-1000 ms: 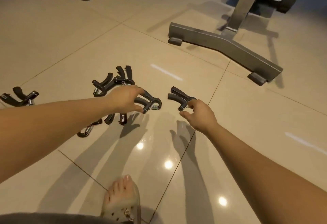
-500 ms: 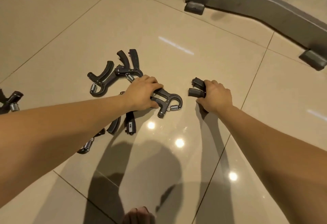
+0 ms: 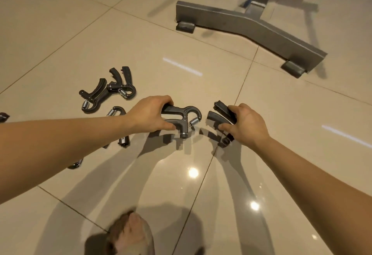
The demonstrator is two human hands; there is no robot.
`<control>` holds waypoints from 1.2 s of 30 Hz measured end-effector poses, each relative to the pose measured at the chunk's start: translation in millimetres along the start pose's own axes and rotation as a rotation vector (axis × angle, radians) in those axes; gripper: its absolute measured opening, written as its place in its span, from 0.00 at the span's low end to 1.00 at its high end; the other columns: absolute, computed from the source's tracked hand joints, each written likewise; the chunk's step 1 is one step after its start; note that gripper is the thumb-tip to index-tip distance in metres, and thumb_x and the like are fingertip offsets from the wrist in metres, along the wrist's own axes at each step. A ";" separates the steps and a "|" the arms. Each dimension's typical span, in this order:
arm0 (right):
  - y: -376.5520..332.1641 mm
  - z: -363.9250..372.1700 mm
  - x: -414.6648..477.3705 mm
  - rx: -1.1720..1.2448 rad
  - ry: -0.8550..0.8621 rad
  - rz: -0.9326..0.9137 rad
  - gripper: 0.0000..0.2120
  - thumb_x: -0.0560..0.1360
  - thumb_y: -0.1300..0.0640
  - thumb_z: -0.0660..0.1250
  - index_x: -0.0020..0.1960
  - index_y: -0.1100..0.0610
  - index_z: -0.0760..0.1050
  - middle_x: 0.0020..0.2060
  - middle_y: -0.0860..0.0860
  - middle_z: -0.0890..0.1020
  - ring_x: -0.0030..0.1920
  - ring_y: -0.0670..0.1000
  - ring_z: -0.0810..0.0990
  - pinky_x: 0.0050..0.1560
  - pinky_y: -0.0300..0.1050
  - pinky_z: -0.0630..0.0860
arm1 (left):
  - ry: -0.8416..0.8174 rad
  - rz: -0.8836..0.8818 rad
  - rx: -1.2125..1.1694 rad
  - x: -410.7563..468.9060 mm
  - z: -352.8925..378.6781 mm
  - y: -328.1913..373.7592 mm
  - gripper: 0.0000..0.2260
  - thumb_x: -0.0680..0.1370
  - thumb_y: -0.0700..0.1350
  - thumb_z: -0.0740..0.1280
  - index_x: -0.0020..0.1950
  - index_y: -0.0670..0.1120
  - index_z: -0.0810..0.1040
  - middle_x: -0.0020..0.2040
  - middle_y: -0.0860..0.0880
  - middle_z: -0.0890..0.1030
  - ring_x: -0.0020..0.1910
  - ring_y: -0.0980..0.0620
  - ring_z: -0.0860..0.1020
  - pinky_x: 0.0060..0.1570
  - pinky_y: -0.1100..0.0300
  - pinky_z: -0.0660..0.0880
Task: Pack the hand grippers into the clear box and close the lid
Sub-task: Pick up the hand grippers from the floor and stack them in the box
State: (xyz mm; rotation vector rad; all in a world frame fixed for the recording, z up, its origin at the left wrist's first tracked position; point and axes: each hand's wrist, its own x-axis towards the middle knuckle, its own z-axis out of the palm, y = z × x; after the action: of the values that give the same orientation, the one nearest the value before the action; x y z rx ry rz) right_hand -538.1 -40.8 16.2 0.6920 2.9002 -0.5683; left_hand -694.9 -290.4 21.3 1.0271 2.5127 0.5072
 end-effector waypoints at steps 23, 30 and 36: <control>230.1 -262.8 -445.5 -0.194 0.143 -0.014 0.25 0.72 0.42 0.75 0.65 0.51 0.77 0.49 0.49 0.78 0.47 0.52 0.77 0.49 0.56 0.79 | -0.072 0.372 0.057 -230.3 36.4 468.3 0.27 0.69 0.55 0.80 0.65 0.51 0.77 0.55 0.53 0.80 0.53 0.51 0.78 0.54 0.56 0.75; 309.8 -278.9 -525.2 -0.111 0.114 0.047 0.29 0.71 0.45 0.77 0.68 0.53 0.76 0.53 0.51 0.79 0.52 0.53 0.77 0.54 0.55 0.78 | -0.050 0.348 0.059 -272.8 94.2 563.3 0.25 0.67 0.55 0.80 0.61 0.51 0.79 0.52 0.53 0.81 0.51 0.50 0.79 0.52 0.55 0.76; 360.3 -287.0 -573.8 -0.102 0.049 0.036 0.29 0.70 0.45 0.78 0.67 0.54 0.77 0.53 0.51 0.81 0.52 0.53 0.78 0.54 0.55 0.79 | -0.056 0.284 0.092 -310.7 131.7 625.4 0.25 0.66 0.56 0.80 0.59 0.52 0.79 0.51 0.53 0.81 0.49 0.51 0.79 0.49 0.55 0.77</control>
State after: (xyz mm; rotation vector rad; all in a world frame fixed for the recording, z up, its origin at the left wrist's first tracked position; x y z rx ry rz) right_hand 131.9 128.5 268.7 0.7523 2.9308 -0.4016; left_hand -62.0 -72.2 259.4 1.4238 2.3720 0.4366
